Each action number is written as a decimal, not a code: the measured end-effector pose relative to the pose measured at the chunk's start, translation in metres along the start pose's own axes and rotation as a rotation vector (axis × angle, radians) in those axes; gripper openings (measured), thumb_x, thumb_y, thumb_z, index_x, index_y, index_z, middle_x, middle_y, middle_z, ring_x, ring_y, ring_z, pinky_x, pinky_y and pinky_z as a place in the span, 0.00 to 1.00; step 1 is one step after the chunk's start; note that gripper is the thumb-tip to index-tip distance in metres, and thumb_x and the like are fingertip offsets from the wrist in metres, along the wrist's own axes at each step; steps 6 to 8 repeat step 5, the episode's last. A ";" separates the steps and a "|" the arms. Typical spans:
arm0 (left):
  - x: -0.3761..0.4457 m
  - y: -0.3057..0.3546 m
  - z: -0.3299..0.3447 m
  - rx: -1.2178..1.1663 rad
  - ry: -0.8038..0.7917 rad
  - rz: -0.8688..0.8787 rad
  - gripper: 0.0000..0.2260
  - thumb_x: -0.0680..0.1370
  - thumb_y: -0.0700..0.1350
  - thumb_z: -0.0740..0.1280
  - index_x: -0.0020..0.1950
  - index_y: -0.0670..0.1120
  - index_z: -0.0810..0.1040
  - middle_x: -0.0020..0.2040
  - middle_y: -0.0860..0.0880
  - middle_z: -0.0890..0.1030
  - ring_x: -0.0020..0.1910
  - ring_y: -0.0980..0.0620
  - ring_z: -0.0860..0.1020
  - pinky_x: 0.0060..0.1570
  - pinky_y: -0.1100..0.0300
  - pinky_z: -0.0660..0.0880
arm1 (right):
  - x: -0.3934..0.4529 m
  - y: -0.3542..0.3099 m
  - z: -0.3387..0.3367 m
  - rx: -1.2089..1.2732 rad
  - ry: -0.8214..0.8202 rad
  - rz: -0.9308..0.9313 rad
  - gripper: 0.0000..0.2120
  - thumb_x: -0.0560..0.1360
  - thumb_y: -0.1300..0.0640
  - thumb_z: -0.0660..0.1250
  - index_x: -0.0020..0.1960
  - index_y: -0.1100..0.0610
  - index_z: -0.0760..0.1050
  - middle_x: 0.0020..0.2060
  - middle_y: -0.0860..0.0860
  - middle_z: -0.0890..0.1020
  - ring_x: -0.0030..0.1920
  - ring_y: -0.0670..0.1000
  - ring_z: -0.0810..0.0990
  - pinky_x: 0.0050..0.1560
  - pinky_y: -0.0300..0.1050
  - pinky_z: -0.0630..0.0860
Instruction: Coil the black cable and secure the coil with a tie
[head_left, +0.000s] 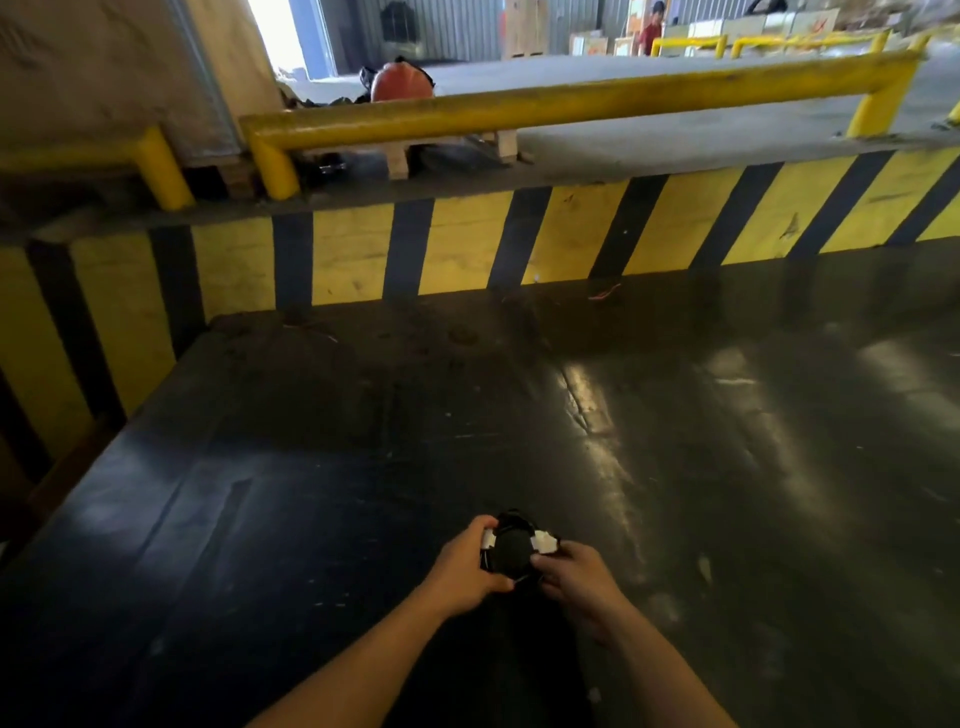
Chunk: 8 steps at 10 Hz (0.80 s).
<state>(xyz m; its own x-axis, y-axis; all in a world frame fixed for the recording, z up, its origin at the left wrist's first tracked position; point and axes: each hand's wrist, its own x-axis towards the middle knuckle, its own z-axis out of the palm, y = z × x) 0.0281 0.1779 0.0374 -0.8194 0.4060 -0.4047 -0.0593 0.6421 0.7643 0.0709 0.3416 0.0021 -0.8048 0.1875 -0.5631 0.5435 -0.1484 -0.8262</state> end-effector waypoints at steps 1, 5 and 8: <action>0.000 -0.022 0.007 0.085 -0.036 -0.046 0.33 0.69 0.40 0.75 0.70 0.50 0.64 0.66 0.47 0.73 0.63 0.51 0.73 0.64 0.53 0.72 | 0.012 0.021 0.007 -0.173 0.063 0.045 0.22 0.70 0.68 0.69 0.63 0.64 0.71 0.48 0.59 0.83 0.45 0.54 0.82 0.41 0.46 0.78; -0.028 -0.036 0.008 0.060 0.032 -0.101 0.38 0.71 0.45 0.74 0.75 0.44 0.58 0.73 0.43 0.65 0.70 0.46 0.66 0.69 0.50 0.66 | -0.016 -0.003 -0.003 -0.478 0.051 -0.092 0.33 0.72 0.59 0.72 0.72 0.58 0.60 0.60 0.58 0.77 0.53 0.52 0.77 0.49 0.43 0.73; -0.028 -0.036 0.008 0.060 0.032 -0.101 0.38 0.71 0.45 0.74 0.75 0.44 0.58 0.73 0.43 0.65 0.70 0.46 0.66 0.69 0.50 0.66 | -0.016 -0.003 -0.003 -0.478 0.051 -0.092 0.33 0.72 0.59 0.72 0.72 0.58 0.60 0.60 0.58 0.77 0.53 0.52 0.77 0.49 0.43 0.73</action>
